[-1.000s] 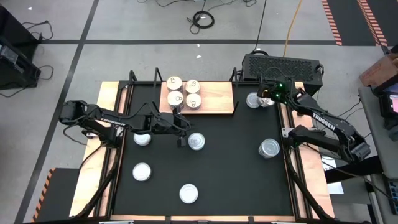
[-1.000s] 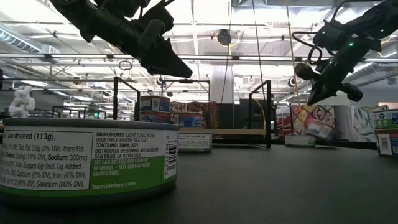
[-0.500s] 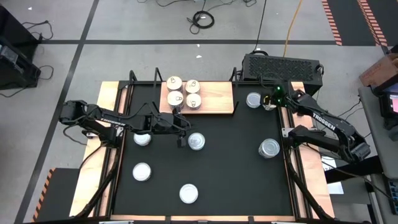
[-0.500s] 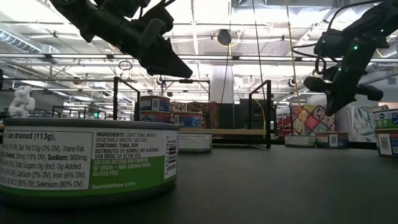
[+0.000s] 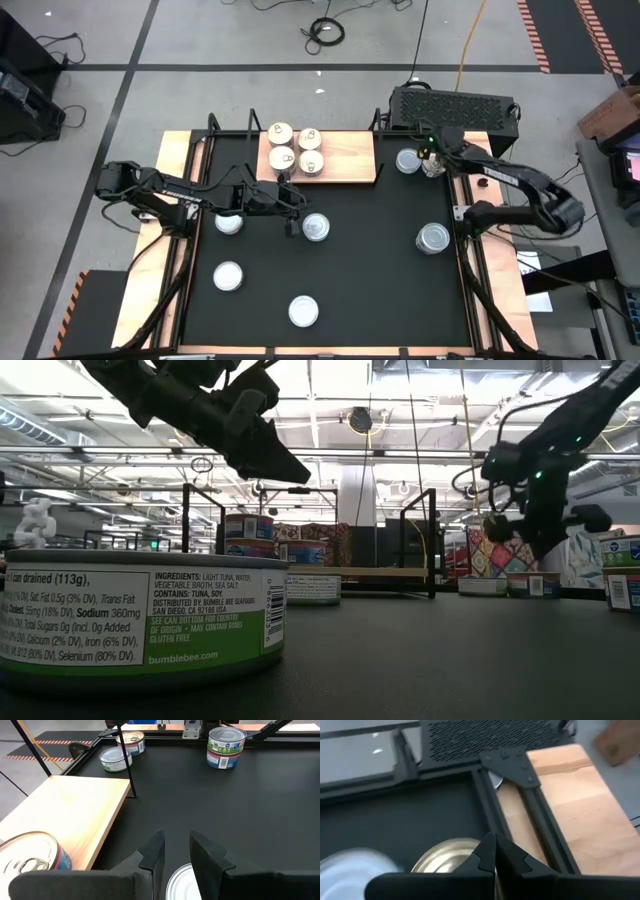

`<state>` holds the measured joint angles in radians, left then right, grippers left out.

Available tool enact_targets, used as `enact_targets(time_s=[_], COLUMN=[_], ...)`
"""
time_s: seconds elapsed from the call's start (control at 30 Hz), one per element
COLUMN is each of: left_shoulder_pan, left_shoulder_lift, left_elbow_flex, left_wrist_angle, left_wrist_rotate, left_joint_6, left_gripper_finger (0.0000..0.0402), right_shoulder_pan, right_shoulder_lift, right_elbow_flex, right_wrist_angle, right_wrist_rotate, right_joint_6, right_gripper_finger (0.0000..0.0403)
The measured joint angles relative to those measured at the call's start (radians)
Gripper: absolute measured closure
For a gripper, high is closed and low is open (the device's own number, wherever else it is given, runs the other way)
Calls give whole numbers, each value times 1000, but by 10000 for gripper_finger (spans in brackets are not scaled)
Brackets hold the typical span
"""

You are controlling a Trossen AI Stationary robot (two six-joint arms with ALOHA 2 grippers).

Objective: Stack canned seafood by type on shelf
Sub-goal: Stack the blue tuna can on top of the blue tuna can on the shelf

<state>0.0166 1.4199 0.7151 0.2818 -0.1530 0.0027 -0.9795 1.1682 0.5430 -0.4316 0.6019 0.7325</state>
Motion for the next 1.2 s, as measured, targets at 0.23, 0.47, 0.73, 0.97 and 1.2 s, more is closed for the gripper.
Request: enact_targets(time_s=[0.23,0.47,0.73,0.97,1.2], left_shoulder_pan=[5,5,2,2,2], left_shoulder_lift=[0,0,0,0,0], left_elbow_flex=[0,0,0,0,0], left_wrist_angle=[-2,-3,-3,-3,-4], left_wrist_rotate=[0,0,0,0,0], left_joint_6=[25,30,29,29,29], left_gripper_finger=[309,309,309,309,309], right_shoulder_pan=[-1,-1,0,-1,30], right_shoulder_lift=[103,108,108,107,104], right_elbow_flex=[1,4,5,6,10], right_wrist_angle=[83,79,67,28,-23], right_wrist_rotate=[41,-18,-30,-101,-139], right_joint_6=[31,34,42,42,42], right_gripper_finger=[403,403,403,403,402])
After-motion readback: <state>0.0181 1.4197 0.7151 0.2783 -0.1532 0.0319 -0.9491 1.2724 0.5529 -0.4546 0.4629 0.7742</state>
